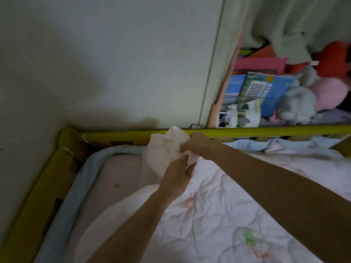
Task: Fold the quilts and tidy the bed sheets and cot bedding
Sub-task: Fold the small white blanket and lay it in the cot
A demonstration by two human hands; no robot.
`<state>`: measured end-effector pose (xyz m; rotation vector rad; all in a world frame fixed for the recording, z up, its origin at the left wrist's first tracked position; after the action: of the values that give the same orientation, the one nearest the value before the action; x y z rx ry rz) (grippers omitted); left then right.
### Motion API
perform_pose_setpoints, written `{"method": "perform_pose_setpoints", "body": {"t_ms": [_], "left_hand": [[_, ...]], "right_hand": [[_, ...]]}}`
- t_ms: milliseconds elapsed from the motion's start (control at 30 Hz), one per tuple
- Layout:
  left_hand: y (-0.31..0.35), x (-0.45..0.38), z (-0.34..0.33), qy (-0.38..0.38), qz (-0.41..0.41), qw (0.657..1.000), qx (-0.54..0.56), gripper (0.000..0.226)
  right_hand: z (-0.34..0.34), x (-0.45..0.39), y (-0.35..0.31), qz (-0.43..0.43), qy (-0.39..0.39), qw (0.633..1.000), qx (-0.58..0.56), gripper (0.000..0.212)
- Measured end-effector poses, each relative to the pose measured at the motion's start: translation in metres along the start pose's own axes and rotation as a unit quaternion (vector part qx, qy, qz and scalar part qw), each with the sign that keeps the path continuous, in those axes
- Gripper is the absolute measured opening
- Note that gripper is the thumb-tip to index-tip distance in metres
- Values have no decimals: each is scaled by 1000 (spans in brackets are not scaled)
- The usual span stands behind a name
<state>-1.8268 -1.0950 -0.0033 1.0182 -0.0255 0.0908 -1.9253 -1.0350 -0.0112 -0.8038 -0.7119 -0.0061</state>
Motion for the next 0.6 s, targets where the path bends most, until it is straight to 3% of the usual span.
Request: {"method": "perform_pose_setpoints", "body": {"t_ms": [167,333,467,600], "left_hand": [[85,-14,-118,-64,-45,996,41,7],[172,-22,-256,-145,-62,983,94,15],[229,-45,-385,-126,-4,973,192,24],[273,-95,-508,-79,44,975,204,25]], "right_hand": [[117,20,115,-40,140,987,-74,44],[245,49,242,-53,239,960,-133,31],[348,50,342,-35,263,956,-128,26],[447,20,418,-14,276,959,-58,28]]}}
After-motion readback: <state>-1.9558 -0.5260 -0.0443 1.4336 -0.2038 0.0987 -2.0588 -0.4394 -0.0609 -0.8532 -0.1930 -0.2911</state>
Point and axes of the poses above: each hand's wrist, its own x-axis away from the middle knuckle, its own z-axis out of the back of the hand, y = z × x, the point moved 7 cm from there along -x, towards the middle knuckle, and after that the axes turned 9 degrees about x, right-handed, at the moved point
